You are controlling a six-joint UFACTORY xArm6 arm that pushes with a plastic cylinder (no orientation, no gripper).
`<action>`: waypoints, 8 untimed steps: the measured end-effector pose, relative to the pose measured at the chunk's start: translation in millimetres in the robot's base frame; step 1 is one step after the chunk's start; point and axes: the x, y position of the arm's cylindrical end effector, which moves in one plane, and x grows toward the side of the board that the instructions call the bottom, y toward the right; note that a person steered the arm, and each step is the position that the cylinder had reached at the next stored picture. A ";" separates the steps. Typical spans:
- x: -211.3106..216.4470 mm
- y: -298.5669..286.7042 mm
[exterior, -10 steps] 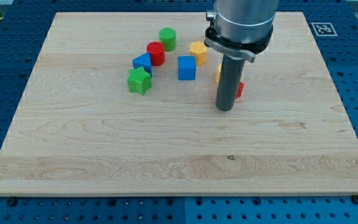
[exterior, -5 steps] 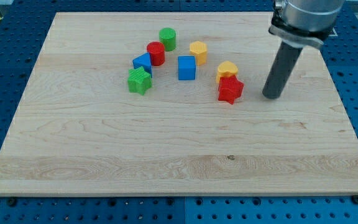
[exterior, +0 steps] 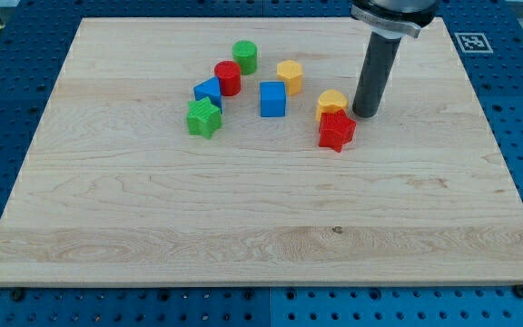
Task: Move red star slightly down
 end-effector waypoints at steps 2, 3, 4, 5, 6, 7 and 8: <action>1.1 -6.2; 2.2 -10.8; 10.4 -10.8; 28.0 -10.8; 42.9 -10.8; 44.8 -10.7; 27.2 -7.9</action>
